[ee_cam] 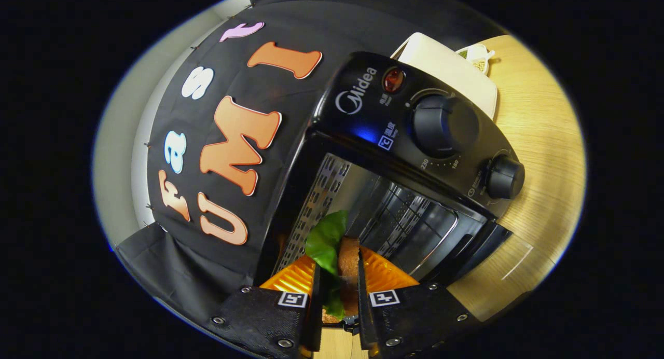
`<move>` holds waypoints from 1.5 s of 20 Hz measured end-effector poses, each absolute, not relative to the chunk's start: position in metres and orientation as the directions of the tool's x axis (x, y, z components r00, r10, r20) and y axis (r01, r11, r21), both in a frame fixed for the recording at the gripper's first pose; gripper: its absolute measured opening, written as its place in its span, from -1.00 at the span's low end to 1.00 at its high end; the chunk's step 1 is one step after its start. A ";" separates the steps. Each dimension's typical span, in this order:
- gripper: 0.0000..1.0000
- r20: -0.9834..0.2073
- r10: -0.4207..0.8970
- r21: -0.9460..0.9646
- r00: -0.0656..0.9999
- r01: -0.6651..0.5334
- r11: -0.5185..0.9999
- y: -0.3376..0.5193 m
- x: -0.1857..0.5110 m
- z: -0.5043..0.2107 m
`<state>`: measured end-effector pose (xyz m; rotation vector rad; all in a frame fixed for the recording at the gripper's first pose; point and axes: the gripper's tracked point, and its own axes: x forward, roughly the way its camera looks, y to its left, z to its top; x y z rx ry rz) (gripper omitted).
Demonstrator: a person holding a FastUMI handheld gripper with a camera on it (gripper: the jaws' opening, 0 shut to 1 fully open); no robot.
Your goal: Open the toaster oven, put the food inside, and close the toaster oven door.
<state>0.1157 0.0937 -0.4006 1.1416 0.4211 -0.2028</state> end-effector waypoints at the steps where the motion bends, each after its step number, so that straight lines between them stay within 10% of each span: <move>1: -0.42 -0.418 0.054 0.840 0.907 0.363 0.403 0.094 0.119 -0.402; 7: -0.42 -0.442 0.008 0.792 0.897 0.385 0.474 0.094 0.124 -0.413; 19: 0.79 -0.572 -0.041 0.392 0.819 0.317 0.864 0.090 0.083 -0.413; 30: 0.94 -0.675 0.080 0.149 0.733 0.029 0.988 0.111 -0.030 -0.382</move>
